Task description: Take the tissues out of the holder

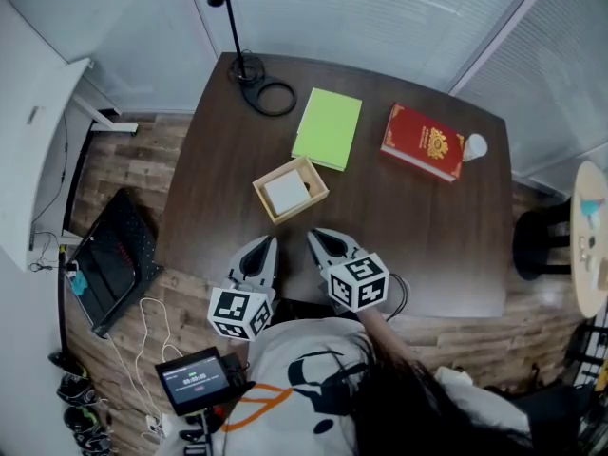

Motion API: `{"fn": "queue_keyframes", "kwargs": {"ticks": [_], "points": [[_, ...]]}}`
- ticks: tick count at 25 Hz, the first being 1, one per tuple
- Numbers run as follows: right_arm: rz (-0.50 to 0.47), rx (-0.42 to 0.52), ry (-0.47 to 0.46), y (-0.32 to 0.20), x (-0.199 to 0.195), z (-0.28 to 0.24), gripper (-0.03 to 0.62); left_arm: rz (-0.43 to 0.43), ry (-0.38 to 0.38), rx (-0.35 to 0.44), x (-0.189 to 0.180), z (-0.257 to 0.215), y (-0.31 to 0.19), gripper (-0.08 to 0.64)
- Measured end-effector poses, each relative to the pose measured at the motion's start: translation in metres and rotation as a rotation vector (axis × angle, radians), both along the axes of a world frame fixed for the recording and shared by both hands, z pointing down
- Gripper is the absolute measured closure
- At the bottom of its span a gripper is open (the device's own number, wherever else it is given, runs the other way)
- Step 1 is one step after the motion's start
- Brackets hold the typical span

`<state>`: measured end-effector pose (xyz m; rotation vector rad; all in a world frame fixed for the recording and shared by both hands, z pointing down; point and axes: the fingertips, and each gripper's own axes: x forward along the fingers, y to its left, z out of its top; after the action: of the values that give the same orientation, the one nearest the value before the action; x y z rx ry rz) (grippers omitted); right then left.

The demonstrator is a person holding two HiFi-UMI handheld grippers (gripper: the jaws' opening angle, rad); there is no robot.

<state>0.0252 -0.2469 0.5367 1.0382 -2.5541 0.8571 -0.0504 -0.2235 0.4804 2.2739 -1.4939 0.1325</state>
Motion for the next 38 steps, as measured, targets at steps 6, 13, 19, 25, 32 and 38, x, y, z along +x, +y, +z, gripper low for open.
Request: {"fn": "queue_keyframes", "kwargs": {"ticks": [6, 13, 19, 25, 32, 38], "points": [[0.009, -0.037, -0.001, -0.009, -0.002, 0.010, 0.581, -0.002, -0.003, -0.026, -0.007, 0.006, -0.009, 0.561], [0.038, -0.025, -0.028, -0.019, -0.014, 0.007, 0.581, 0.062, 0.004, -0.049, -0.015, 0.012, -0.022, 0.561], [0.053, -0.016, -0.008, -0.028, -0.025, 0.007, 0.580, 0.120, 0.016, -0.061, -0.023, 0.017, -0.031, 0.561], [0.067, -0.024, 0.045, -0.040, -0.031, 0.015, 0.580, 0.164, 0.029, -0.066, -0.033, 0.020, -0.040, 0.561], [0.038, -0.032, 0.121, -0.063, -0.039, 0.026, 0.509, 0.226, 0.046, -0.058, -0.033, 0.019, -0.053, 0.561], [-0.011, -0.073, 0.203, -0.079, -0.052, 0.043, 0.335, 0.252, 0.061, -0.061, -0.035, 0.022, -0.062, 0.561]]}}
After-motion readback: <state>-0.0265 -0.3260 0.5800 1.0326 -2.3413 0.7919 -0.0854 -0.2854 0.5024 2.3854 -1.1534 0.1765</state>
